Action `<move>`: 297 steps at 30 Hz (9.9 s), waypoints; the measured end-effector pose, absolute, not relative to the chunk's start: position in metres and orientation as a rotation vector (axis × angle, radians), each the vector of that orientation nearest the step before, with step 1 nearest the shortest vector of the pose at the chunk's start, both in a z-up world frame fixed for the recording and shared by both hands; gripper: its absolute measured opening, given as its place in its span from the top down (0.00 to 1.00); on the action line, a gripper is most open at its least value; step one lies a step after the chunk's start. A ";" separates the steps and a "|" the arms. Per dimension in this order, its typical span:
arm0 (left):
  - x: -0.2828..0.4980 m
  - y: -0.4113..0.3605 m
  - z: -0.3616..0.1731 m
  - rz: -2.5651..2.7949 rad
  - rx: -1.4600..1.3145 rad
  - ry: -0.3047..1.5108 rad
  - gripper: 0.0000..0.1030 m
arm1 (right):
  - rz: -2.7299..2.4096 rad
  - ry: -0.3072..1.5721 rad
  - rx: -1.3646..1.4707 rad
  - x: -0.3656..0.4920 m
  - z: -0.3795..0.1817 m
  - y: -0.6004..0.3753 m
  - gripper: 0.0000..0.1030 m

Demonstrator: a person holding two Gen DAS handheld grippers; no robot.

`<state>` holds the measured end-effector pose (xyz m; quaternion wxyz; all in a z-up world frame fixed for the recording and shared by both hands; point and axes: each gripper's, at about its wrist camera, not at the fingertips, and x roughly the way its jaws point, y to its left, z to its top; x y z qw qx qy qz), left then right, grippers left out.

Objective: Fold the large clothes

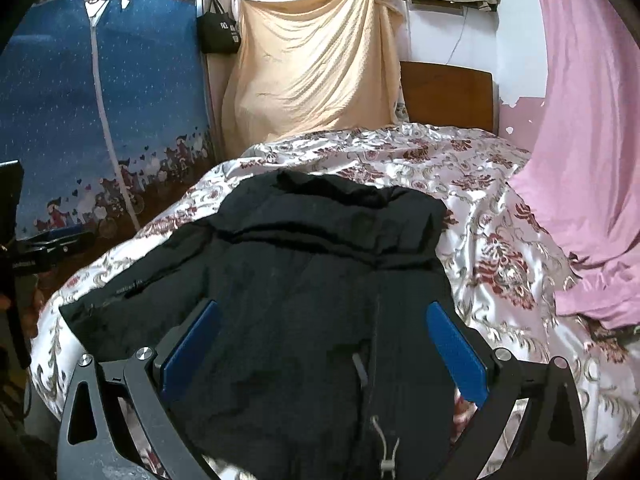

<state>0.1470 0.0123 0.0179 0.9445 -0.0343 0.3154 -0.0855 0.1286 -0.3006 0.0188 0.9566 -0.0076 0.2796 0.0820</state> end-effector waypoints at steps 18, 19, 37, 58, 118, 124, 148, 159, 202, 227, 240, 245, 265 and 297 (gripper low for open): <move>0.102 0.046 -0.033 -0.288 -0.051 0.725 0.00 | 0.069 0.656 -0.016 0.066 -0.029 -0.299 0.02; 0.101 0.049 -0.036 -0.310 -0.045 0.736 0.00 | 0.067 0.661 -0.019 0.063 -0.030 -0.299 0.02; 0.086 0.047 -0.056 -0.395 0.246 0.782 0.00 | 0.073 0.773 -0.088 0.053 -0.055 -0.300 0.02; 0.100 0.053 -0.066 -0.245 0.223 0.833 0.00 | 0.046 0.773 -0.208 0.062 -0.069 -0.300 0.02; 0.087 0.024 -0.055 -0.299 0.325 0.706 0.90 | 0.146 0.703 -0.336 0.058 -0.055 -0.286 0.91; 0.078 0.024 -0.048 -0.289 0.281 0.700 0.95 | 0.136 0.672 -0.288 0.052 -0.046 -0.291 0.92; 0.102 0.021 0.033 -0.221 0.176 0.586 0.95 | 0.096 0.531 -0.093 0.064 0.027 -0.307 0.94; 0.195 0.012 0.076 -0.155 0.179 0.521 0.95 | 0.036 0.419 -0.117 0.155 0.074 -0.303 0.94; 0.515 -0.041 0.016 -0.073 0.227 0.572 0.95 | -0.127 0.554 -0.122 0.485 0.007 -0.336 0.94; 0.545 -0.035 -0.023 -0.083 0.121 0.704 0.66 | -0.084 0.605 -0.119 0.499 -0.030 -0.335 0.69; 0.475 -0.041 0.002 -0.173 0.049 0.578 0.08 | 0.016 0.489 -0.073 0.436 0.005 -0.322 0.14; 0.440 -0.051 -0.012 -0.268 0.050 0.550 0.08 | 0.071 0.483 -0.090 0.410 -0.006 -0.306 0.08; 0.510 -0.076 -0.052 -0.222 0.186 0.628 0.00 | -0.007 0.613 -0.145 0.497 -0.056 -0.293 0.07; 0.595 -0.005 -0.106 -0.246 -0.261 0.732 0.00 | 0.155 0.706 0.095 0.573 -0.108 -0.332 0.01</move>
